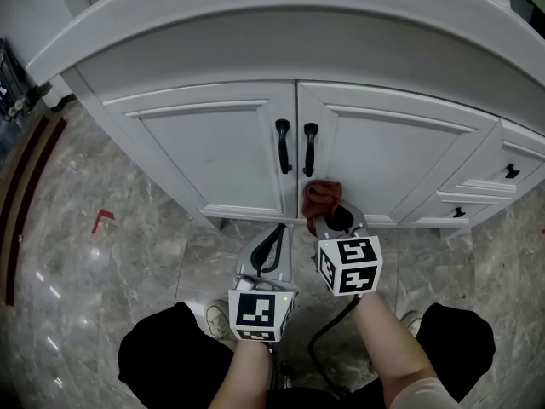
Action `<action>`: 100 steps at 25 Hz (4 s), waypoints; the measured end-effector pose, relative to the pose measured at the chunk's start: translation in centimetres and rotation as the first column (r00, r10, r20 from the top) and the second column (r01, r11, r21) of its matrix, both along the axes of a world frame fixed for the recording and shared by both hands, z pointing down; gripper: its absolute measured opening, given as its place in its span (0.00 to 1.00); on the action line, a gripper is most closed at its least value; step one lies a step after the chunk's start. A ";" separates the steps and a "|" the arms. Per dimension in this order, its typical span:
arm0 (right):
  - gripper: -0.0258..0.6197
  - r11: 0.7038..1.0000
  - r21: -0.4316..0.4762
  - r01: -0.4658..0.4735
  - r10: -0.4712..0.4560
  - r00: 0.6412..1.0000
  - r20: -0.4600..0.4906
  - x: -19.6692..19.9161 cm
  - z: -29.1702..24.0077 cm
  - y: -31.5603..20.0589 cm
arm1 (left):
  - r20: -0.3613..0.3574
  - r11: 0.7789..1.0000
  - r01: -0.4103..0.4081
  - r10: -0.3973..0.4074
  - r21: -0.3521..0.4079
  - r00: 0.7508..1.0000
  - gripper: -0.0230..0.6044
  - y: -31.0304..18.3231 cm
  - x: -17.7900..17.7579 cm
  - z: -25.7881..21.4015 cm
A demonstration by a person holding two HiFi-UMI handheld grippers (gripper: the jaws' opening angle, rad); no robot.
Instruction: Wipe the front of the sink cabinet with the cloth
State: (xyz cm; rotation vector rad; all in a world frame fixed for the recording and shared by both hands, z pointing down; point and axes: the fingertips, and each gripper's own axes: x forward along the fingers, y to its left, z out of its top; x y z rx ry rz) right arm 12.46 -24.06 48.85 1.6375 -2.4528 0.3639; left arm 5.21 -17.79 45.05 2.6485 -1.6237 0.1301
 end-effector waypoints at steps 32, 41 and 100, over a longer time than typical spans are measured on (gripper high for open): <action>0.16 0.911 -0.024 -0.411 0.409 0.910 -0.076 22.4 0.5 4.4 | 0.004 0.984 -0.175 0.176 -0.037 0.984 0.04 0.3 11.0 1.9; 0.16 0.981 -0.084 -0.176 0.164 0.978 -0.131 9.9 5.4 3.2 | -0.025 0.991 -0.067 0.065 -0.117 0.998 0.04 0.7 4.5 5.6; 0.16 0.929 -0.132 -0.345 0.328 0.935 -0.131 17.6 9.0 3.8 | -0.008 0.983 -0.162 0.162 -0.083 0.987 0.04 0.6 9.2 3.6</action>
